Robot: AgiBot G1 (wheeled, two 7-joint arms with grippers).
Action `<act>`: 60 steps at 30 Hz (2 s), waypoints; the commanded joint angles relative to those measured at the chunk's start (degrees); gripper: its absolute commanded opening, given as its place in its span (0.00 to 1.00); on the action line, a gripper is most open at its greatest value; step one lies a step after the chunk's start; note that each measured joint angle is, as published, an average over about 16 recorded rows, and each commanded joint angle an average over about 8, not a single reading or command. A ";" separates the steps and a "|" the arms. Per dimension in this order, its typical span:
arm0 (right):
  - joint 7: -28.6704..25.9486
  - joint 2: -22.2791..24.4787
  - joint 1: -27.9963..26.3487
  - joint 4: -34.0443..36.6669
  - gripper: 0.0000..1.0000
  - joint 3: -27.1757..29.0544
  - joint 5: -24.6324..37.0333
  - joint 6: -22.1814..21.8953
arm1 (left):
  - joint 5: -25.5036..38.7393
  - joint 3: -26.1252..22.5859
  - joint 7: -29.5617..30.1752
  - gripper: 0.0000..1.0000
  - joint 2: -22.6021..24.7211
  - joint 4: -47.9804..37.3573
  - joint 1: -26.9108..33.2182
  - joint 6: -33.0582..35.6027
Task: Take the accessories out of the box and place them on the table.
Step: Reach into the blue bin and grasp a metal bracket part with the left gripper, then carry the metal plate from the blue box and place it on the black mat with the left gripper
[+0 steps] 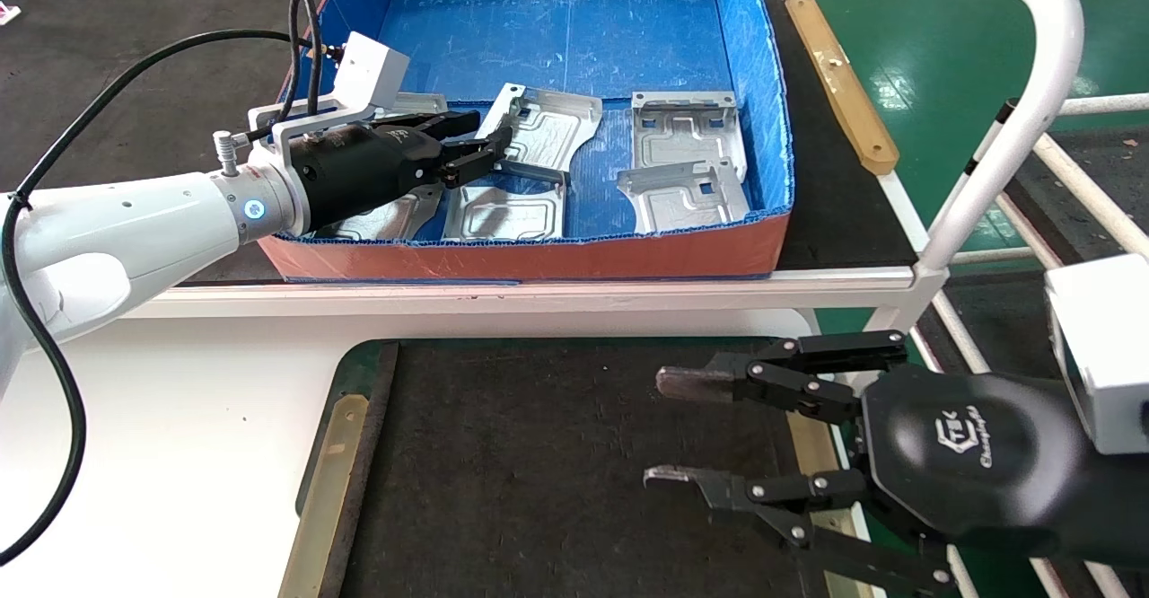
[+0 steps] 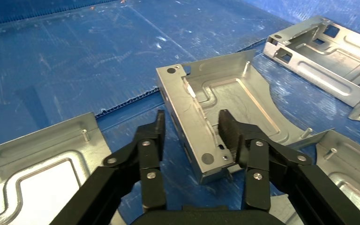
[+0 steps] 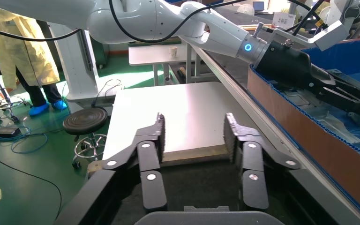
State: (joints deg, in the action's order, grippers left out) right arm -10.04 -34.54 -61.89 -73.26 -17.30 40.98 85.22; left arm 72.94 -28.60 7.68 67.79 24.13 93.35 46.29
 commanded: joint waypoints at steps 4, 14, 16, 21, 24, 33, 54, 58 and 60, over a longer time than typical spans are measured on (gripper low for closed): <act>0.01 0.00 -0.01 0.02 0.00 -0.01 -0.01 0.01 | -0.27 0.23 0.01 0.00 -0.29 0.57 0.15 0.06; 0.03 0.01 -0.02 0.02 0.00 -0.04 -0.02 0.00 | -1.56 1.29 0.98 0.00 -1.33 2.49 1.82 0.50; 0.03 0.01 -0.02 0.02 0.00 -0.05 -0.03 0.00 | -1.97 1.56 1.21 0.00 -1.71 2.94 2.07 0.94; 0.03 0.02 -0.03 0.03 0.00 -0.06 -0.04 -0.01 | -4.16 2.71 0.85 0.00 -3.94 5.68 1.71 4.99; 0.04 0.02 -0.03 0.03 0.00 -0.07 -0.04 -0.01 | -6.50 3.88 -0.20 0.00 -6.21 8.21 0.59 9.38; 0.05 0.03 -0.03 0.03 0.00 -0.09 -0.06 -0.02 | -15.14 8.05 -5.28 0.00 -13.66 13.20 -4.56 25.17; 0.08 0.05 -0.05 0.03 0.88 -0.15 -0.09 -0.04 | -35.51 0.78 -12.04 0.00 -34.63 31.22 -25.72 45.23; 0.08 0.05 -0.05 0.03 1.00 -0.16 -0.10 -0.05 | -35.26 -2.30 -16.24 0.00 -36.60 31.70 -27.97 44.96; 0.08 0.06 -0.05 0.03 1.00 -0.16 -0.10 -0.05 | -34.54 -3.76 -18.93 0.00 -36.92 31.49 -28.68 44.88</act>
State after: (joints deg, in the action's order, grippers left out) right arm -9.96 -34.48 -61.94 -73.23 -17.46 40.88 85.17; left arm 38.96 -32.28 -12.56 31.86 55.53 64.91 91.22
